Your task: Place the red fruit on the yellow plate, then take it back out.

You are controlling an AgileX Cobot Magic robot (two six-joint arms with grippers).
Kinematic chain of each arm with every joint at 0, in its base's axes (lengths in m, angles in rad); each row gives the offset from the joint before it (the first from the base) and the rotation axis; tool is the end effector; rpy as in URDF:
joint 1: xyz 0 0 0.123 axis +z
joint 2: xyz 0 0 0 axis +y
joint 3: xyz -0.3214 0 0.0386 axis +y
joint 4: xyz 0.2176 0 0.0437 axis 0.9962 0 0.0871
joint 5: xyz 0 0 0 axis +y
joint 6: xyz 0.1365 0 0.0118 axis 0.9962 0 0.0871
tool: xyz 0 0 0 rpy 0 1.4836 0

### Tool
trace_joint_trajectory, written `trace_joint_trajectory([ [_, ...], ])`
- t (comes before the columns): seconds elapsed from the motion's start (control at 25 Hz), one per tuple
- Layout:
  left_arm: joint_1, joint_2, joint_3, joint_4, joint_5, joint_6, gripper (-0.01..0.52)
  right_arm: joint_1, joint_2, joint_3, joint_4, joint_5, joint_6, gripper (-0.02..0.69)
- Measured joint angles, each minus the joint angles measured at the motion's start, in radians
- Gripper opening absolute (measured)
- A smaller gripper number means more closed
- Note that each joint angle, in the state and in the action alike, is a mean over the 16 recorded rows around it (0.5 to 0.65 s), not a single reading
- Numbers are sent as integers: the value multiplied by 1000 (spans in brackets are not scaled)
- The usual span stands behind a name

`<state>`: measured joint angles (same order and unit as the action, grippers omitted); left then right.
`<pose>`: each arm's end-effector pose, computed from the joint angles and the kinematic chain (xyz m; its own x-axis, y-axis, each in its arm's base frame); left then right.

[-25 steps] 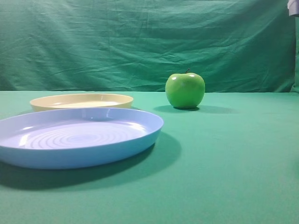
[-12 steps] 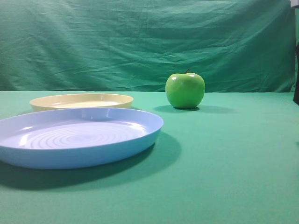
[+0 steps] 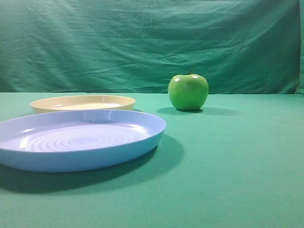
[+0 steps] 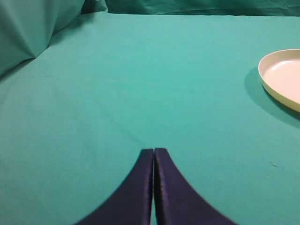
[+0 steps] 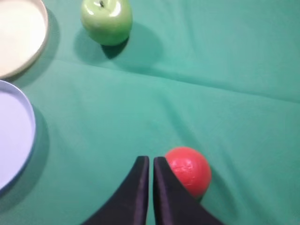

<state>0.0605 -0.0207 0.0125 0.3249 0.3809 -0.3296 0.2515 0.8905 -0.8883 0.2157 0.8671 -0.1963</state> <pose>0.0252 0.0179 0.1644 -0.2589 -0.0421 -0.9650 -0.1812 0.9834 0.0057 0.1324 0.0571 0.3461 -0.6537 -0.2244 -0.7227 -0.3958 0.9154 0.0737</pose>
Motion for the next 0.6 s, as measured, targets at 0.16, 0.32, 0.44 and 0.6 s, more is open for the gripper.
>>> trace_joint_trajectory([
  [0.16, 0, 0, 0, 0, 0, 0, 0, 0, -146, 0, 22, 36, 6, 0],
  [0.32, 0, 0, 0, 0, 0, 0, 0, 0, -280, 3, 33, 65, 11, 0],
  [0.44, 0, 0, 0, 0, 0, 0, 0, 0, -365, 18, 29, 83, 20, 0],
  [0.6, 0, 0, 0, 0, 0, 0, 0, 0, -456, 62, 15, 89, 38, 0],
])
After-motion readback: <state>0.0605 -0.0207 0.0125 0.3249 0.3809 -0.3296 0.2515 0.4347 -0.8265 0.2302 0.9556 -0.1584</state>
